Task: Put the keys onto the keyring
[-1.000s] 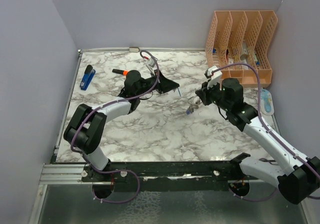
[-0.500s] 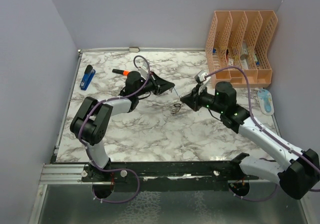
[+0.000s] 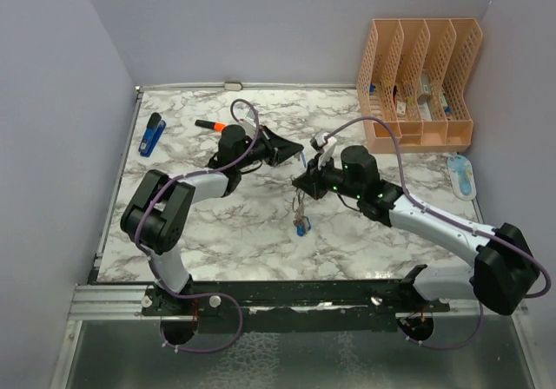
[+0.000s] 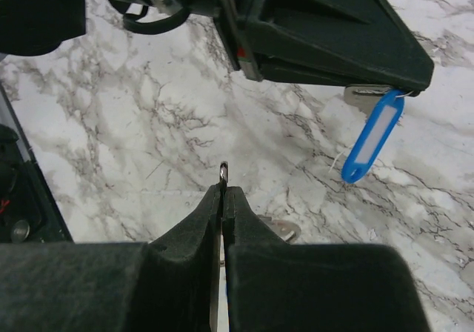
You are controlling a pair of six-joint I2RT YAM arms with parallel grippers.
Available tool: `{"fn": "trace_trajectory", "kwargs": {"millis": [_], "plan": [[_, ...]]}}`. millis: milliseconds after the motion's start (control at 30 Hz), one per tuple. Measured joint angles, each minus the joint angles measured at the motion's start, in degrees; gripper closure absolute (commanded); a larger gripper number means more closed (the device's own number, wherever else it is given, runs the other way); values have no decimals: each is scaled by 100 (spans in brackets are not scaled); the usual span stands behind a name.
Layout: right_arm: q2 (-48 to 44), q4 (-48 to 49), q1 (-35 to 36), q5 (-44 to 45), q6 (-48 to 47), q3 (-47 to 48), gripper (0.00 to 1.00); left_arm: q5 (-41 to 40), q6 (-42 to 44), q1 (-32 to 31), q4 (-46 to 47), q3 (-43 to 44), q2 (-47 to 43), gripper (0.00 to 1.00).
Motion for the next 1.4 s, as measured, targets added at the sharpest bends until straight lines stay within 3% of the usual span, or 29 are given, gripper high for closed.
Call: {"fn": "trace_trajectory", "kwargs": {"millis": [533,1000,1400], "plan": [[1187,90,-2,1222,-44,737,99,0,-166,-258,-33,-22,-356,100],[951,-7,7,2514,-13,798,99,-35,-166,-254,-66,-26,-356,100],[533,-531,9,2986,-7,798,99,-35,-170,-302,55,-26,-378,100]]}}
